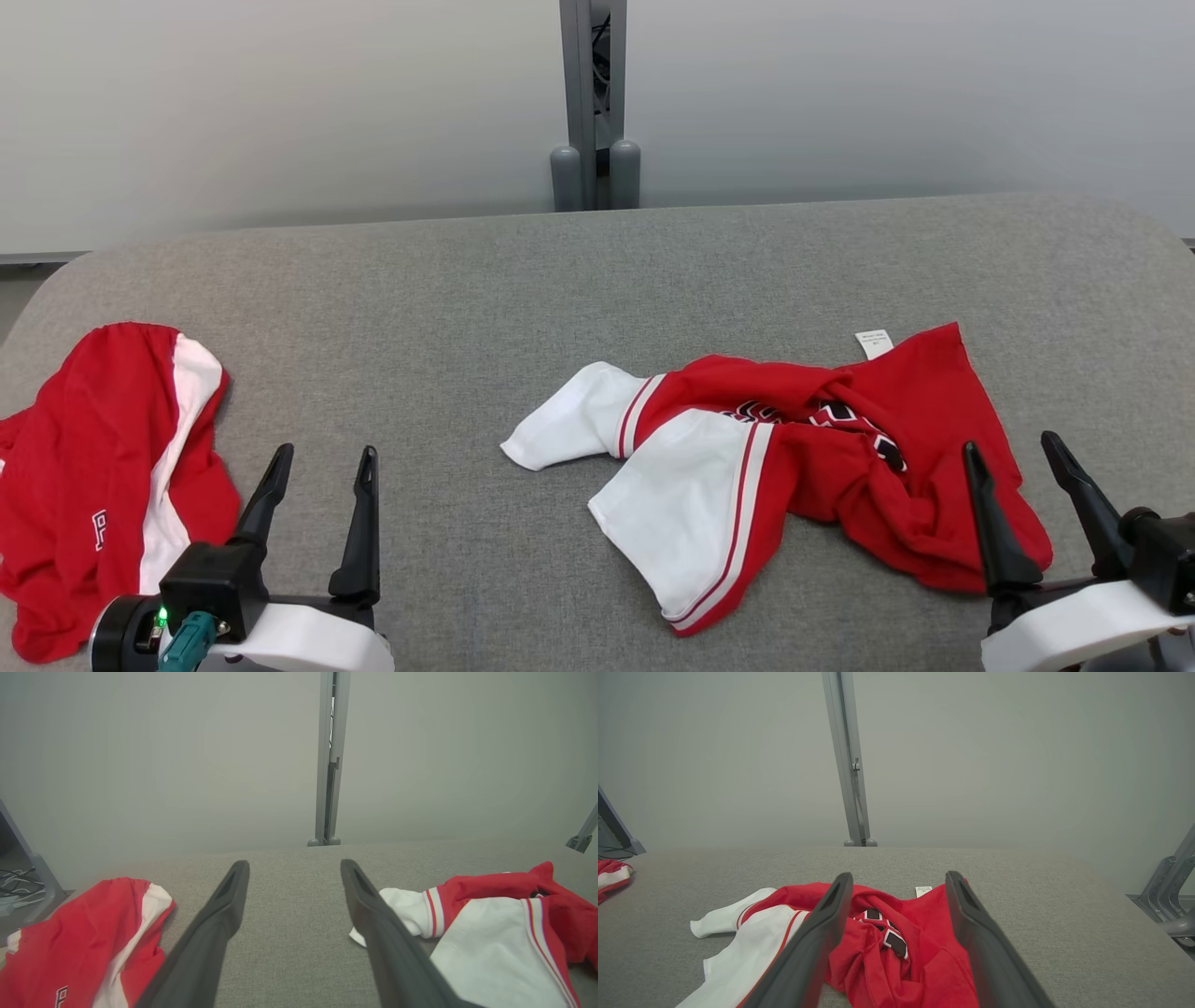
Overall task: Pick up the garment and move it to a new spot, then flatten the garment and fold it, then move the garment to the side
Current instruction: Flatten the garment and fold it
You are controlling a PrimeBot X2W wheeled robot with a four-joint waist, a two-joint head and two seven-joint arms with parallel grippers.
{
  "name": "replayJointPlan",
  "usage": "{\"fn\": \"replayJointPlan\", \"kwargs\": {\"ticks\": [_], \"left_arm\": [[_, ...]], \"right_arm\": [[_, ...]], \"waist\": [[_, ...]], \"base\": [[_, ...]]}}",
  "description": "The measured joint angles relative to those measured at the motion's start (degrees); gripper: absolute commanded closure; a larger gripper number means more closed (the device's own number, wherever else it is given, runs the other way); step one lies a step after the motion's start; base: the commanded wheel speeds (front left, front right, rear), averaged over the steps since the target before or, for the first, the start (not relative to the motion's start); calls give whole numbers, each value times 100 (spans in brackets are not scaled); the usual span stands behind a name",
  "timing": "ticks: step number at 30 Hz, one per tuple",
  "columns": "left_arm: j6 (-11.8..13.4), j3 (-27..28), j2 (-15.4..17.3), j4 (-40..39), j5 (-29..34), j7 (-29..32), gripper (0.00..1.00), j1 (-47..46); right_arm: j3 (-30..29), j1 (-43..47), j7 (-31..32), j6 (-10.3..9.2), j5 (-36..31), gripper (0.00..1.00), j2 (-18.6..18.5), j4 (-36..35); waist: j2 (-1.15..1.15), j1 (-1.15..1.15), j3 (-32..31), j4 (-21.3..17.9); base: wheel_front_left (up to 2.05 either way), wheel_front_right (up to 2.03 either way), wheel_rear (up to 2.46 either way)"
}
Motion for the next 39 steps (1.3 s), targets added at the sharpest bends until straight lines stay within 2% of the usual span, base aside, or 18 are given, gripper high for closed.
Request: {"fn": "replayJointPlan", "kwargs": {"ticks": [7, 10, 17, 22, 26, 35, 36, 37, 38, 39], "left_arm": [[4, -13, 0, -11, -13, 1, 0, 2], [-91, -110, -12, -12, -63, 109, 0, -65], [-878, -1031, -425, 508, -472, 999, 0, -483], [-1211, -1414, -760, 1211, -645, 1439, 0, -825], [-1257, -1374, -905, 1796, -683, 1485, 0, -1226], [-1302, -1066, -850, 2716, -829, 1348, 0, -1584], [-1336, -1065, -847, 2738, -842, 1352, 20, -1596], [-1338, -1050, -838, 2742, -861, 1350, 58, -1613], [-1339, -1042, -826, 2742, -873, 1326, 100, -1623], [-1341, -1033, -812, 2736, -875, 1300, 100, -1624]], "right_arm": [[-65, -1, 0, 0, 5, 0, 3, 1], [-63, -13, 2, 0, 13, 0, 4, 8], [80, -131, 52, 0, 47, 0, 10, 90], [208, -218, 46, 1, 154, 0, 18, 229], [260, -280, -5, 0, 216, 0, 19, 345], [276, -402, -169, 0, 401, 0, 18, 604], [244, -405, -207, 1, 404, 0, 20, 638], [211, -414, -216, 1, 405, 0, 19, 678], [170, -422, -253, 0, 408, 0, 19, 719], [127, -439, -255, 0, 422, 0, 19, 750]], "waist": [[0, 0, 18, 29], [0, 0, 61, 21], [0, 0, 232, -190], [0, 0, 423, -510], [0, 0, 629, -789], [0, 0, 1045, -1333], [0, 0, 1073, -1374], [0, 0, 1103, -1404], [0, 0, 1129, -1430], [0, 0, 1150, -1449]], "base": [[0, 0, 0], [0, 0, 0], [0, 0, 0], [0, 0, 0], [0, 0, 0], [0, 0, 0], [0, 0, 0], [0, 0, 0], [0, 0, 0], [0, 0, 0]]}}
